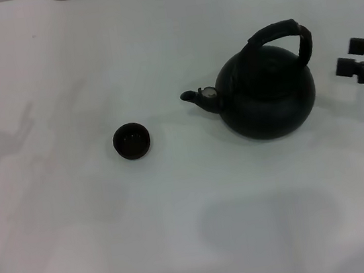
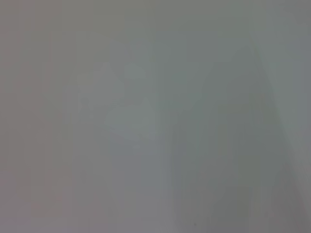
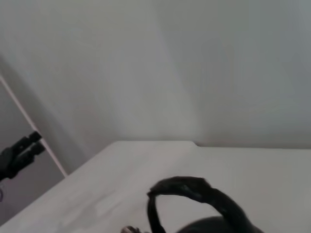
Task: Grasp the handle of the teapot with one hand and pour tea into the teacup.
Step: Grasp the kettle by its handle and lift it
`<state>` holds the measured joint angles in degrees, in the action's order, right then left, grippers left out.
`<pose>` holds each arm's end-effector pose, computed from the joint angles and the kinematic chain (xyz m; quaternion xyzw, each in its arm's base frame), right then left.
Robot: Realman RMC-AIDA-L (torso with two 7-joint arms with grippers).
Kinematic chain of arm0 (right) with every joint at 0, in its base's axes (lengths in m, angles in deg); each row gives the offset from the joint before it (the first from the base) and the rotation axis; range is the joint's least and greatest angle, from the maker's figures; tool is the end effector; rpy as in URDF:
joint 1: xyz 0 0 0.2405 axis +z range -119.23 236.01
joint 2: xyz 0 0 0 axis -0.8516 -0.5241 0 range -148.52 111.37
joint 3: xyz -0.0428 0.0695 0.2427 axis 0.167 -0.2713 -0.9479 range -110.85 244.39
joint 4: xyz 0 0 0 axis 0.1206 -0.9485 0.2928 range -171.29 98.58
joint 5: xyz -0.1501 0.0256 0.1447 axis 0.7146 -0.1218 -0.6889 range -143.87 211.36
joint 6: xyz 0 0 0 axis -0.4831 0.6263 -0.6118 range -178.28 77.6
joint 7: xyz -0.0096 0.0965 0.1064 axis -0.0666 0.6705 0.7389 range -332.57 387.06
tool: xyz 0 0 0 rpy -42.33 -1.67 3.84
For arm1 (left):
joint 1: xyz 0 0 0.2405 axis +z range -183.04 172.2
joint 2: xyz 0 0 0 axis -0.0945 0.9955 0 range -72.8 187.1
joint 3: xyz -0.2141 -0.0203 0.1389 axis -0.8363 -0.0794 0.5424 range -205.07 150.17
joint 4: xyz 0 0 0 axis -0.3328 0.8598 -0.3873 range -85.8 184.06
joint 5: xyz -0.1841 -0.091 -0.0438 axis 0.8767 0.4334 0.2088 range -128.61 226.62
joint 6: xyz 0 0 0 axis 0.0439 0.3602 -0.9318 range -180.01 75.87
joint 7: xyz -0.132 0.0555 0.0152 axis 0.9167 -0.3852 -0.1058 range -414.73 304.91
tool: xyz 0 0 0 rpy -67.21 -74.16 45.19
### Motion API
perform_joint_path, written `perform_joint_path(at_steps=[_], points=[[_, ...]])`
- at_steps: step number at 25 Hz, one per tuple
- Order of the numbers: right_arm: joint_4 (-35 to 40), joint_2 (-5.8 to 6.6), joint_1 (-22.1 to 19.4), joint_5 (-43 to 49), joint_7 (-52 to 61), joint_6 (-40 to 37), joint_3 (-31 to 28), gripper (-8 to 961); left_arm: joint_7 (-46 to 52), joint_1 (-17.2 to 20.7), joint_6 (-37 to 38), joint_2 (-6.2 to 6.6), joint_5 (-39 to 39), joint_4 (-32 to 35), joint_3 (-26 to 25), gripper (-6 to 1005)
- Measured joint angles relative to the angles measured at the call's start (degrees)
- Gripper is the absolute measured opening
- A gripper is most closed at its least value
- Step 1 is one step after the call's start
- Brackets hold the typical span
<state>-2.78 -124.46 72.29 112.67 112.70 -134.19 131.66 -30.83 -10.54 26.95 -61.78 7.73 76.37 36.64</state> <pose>0.3367 0.2824 0.0611 -0.8694 0.3497 0.2915 0.1922 -0.3472 0.2555 0.0424 -0.7485 -0.1089 -0.3207 0.5701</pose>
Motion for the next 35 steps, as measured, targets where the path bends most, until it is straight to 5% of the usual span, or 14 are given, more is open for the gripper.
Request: perform_joint_path(at_steps=[5, 11, 24, 35], points=[[3.0, -3.26, -0.7, 0.5, -1.0, 1.2, 0.0, 840, 0.0, -0.1, 0.1, 0.01, -0.1, -0.2, 0.1, 808], [4.6, -5.43, -0.9, 1.1, -2.9, 3.8, 0.1, 840, -0.1, -0.1, 1.0, 0.01, -0.2, -0.6, 0.1, 807], [5.7, -8.27, -0.2, 1.9, -7.9, 12.0, 0.3, 839, -0.1, 0.5, 3.0, 0.01, -0.4, -0.9, 0.2, 805], [5.7, -9.24, 0.4, 1.4, -8.5, 16.3, 0.4, 838, -0.3, 0.4, 3.7, 0.01, -0.3, -0.9, 0.2, 805]])
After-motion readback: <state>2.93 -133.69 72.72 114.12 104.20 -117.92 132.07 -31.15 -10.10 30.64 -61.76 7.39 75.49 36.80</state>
